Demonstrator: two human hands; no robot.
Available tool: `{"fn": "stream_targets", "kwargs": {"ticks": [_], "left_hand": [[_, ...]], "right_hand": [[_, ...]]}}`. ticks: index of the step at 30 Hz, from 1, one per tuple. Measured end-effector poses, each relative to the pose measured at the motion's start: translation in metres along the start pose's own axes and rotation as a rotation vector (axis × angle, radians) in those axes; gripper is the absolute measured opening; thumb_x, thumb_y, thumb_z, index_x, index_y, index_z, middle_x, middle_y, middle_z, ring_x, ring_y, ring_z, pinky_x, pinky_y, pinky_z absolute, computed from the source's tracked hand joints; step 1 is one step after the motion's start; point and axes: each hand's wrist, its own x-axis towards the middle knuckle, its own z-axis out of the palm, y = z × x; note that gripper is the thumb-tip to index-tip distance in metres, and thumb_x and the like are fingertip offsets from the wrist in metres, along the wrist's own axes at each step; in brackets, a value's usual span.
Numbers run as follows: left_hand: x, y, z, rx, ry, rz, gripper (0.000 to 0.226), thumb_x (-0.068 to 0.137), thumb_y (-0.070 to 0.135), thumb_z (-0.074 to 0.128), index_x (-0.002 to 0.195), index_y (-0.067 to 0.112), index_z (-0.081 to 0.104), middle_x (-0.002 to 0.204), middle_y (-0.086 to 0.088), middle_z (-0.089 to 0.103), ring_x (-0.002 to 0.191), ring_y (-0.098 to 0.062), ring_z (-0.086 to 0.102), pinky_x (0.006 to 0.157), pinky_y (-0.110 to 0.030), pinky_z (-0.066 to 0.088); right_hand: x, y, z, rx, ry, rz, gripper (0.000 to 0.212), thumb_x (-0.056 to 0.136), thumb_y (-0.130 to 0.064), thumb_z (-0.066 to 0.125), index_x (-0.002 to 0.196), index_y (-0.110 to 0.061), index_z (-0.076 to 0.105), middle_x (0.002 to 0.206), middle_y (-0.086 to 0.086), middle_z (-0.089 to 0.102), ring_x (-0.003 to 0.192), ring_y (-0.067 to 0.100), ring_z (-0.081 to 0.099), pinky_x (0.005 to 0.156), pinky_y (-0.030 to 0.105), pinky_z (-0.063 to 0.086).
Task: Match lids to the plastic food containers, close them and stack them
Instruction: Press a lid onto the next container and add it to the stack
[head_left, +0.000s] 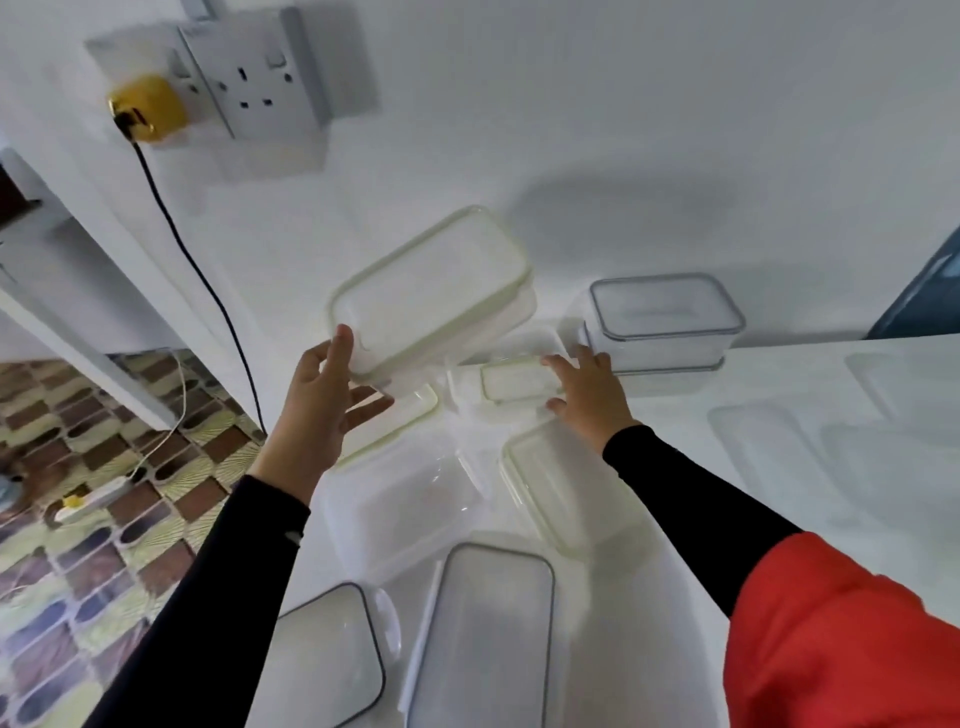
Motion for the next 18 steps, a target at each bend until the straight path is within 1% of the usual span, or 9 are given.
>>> {"fn": "stream_targets", "kwargs": {"ticks": [2, 4, 6, 8, 9, 11, 13, 16, 18], "left_hand": [[0.012, -0.001, -0.004, 0.014, -0.001, -0.010, 0.029, 0.095, 0.047, 0.055, 0.106, 0.020, 0.052, 0.108, -0.007, 0.063, 0.090, -0.028, 0.070, 0.074, -0.043, 0.058], [0.022, -0.005, -0.008, 0.031, 0.004, -0.033, 0.033, 0.094, 0.048, 0.056, 0.110, 0.019, 0.052, 0.113, -0.009, 0.062, 0.090, -0.028, 0.070, 0.075, -0.043, 0.058], [0.030, -0.009, -0.012, 0.051, 0.008, -0.049, 0.041, 0.094, 0.048, 0.056, 0.119, 0.016, 0.051, 0.119, -0.011, 0.061, 0.091, -0.028, 0.070, 0.076, -0.043, 0.059], [0.037, -0.012, -0.014, 0.071, 0.005, -0.058, 0.050, 0.093, 0.049, 0.056, 0.128, 0.014, 0.049, 0.123, -0.011, 0.060, 0.094, -0.028, 0.070, 0.075, -0.043, 0.060], [0.039, -0.014, -0.014, 0.074, 0.002, -0.061, 0.051, 0.093, 0.050, 0.056, 0.129, 0.014, 0.048, 0.124, -0.011, 0.060, 0.095, -0.028, 0.070, 0.075, -0.042, 0.060], [0.043, -0.016, -0.014, 0.075, -0.006, -0.067, 0.047, 0.094, 0.049, 0.055, 0.126, 0.015, 0.049, 0.120, -0.009, 0.061, 0.095, -0.028, 0.070, 0.074, -0.041, 0.060], [0.046, -0.019, -0.011, 0.075, -0.017, -0.079, 0.041, 0.095, 0.048, 0.055, 0.121, 0.017, 0.051, 0.114, -0.007, 0.063, 0.094, -0.028, 0.069, 0.075, -0.042, 0.059], [0.051, -0.021, -0.006, 0.096, -0.030, -0.085, 0.036, 0.095, 0.049, 0.053, 0.114, 0.018, 0.053, 0.107, -0.005, 0.064, 0.091, -0.028, 0.069, 0.075, -0.042, 0.058], [0.056, -0.023, 0.001, 0.125, -0.051, -0.090, 0.036, 0.096, 0.049, 0.052, 0.113, 0.018, 0.054, 0.104, -0.006, 0.064, 0.088, -0.026, 0.070, 0.072, -0.040, 0.059]], "right_hand": [[0.002, -0.002, 0.003, 0.072, -0.026, 0.030, 0.050, 0.092, -0.023, 0.063, 0.139, -0.027, 0.047, 0.155, 0.011, 0.025, 0.131, 0.034, 0.035, 0.100, 0.038, 0.043], [0.003, -0.003, 0.004, 0.109, -0.031, 0.036, 0.044, 0.093, -0.023, 0.062, 0.136, -0.027, 0.051, 0.157, 0.009, 0.025, 0.133, 0.030, 0.041, 0.101, 0.035, 0.040], [0.000, -0.004, 0.002, 0.130, -0.017, 0.033, 0.038, 0.094, -0.021, 0.060, 0.131, -0.026, 0.054, 0.158, 0.008, 0.026, 0.129, 0.027, 0.049, 0.097, 0.031, 0.042], [-0.004, -0.003, -0.002, 0.104, -0.009, 0.008, 0.034, 0.095, -0.019, 0.057, 0.128, -0.024, 0.056, 0.155, 0.009, 0.030, 0.120, 0.030, 0.055, 0.092, 0.032, 0.044], [-0.007, -0.002, -0.004, 0.074, -0.007, -0.007, 0.032, 0.095, -0.018, 0.054, 0.127, -0.023, 0.056, 0.152, 0.010, 0.034, 0.114, 0.032, 0.058, 0.089, 0.033, 0.045], [-0.018, -0.001, -0.008, 0.015, 0.001, -0.031, 0.031, 0.097, -0.017, 0.051, 0.127, -0.023, 0.056, 0.146, 0.009, 0.041, 0.105, 0.034, 0.061, 0.085, 0.036, 0.050], [-0.036, 0.005, -0.013, 0.025, 0.019, -0.056, 0.036, 0.096, -0.014, 0.051, 0.130, -0.023, 0.057, 0.148, 0.009, 0.041, 0.111, 0.033, 0.061, 0.087, 0.037, 0.050], [-0.069, 0.020, -0.022, 0.204, 0.118, -0.065, 0.046, 0.087, 0.002, 0.060, 0.126, -0.023, 0.064, 0.152, 0.008, 0.041, 0.121, 0.027, 0.058, 0.090, 0.033, 0.050], [-0.095, 0.036, -0.026, 0.273, 0.170, -0.049, 0.043, 0.087, -0.001, 0.065, 0.121, -0.027, 0.067, 0.151, 0.004, 0.043, 0.121, 0.022, 0.059, 0.092, 0.033, 0.051]]}}
